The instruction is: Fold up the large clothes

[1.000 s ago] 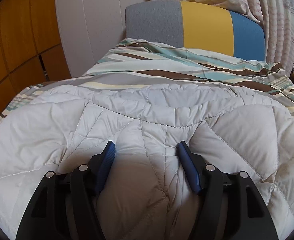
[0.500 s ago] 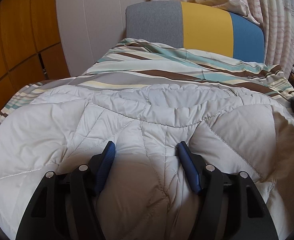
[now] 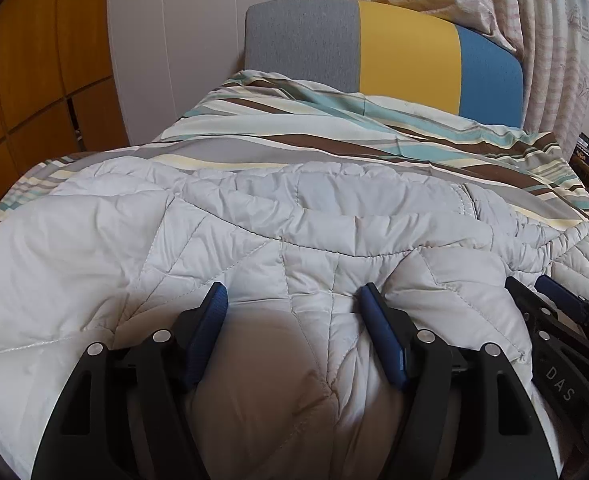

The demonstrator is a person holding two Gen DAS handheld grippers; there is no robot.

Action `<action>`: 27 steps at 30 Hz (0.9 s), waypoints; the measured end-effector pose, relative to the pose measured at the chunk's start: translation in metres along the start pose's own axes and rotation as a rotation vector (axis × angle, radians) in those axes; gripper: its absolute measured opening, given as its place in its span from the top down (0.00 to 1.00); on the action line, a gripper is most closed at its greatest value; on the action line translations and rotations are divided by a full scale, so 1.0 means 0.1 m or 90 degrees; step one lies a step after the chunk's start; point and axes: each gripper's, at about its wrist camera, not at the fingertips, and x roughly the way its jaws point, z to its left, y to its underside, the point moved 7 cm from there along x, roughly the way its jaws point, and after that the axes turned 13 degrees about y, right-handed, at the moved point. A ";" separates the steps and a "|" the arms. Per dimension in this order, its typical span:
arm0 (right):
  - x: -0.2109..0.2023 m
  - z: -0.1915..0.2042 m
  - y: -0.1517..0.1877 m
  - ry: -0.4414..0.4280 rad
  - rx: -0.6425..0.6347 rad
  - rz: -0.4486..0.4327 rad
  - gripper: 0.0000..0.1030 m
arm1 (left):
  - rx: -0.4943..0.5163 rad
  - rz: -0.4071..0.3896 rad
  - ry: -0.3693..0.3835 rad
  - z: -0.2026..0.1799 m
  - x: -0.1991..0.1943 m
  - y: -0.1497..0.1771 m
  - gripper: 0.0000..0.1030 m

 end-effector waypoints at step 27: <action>-0.05 0.03 -0.01 0.020 -0.020 0.012 0.44 | -0.023 0.050 -0.032 0.72 -0.42 0.01 0.09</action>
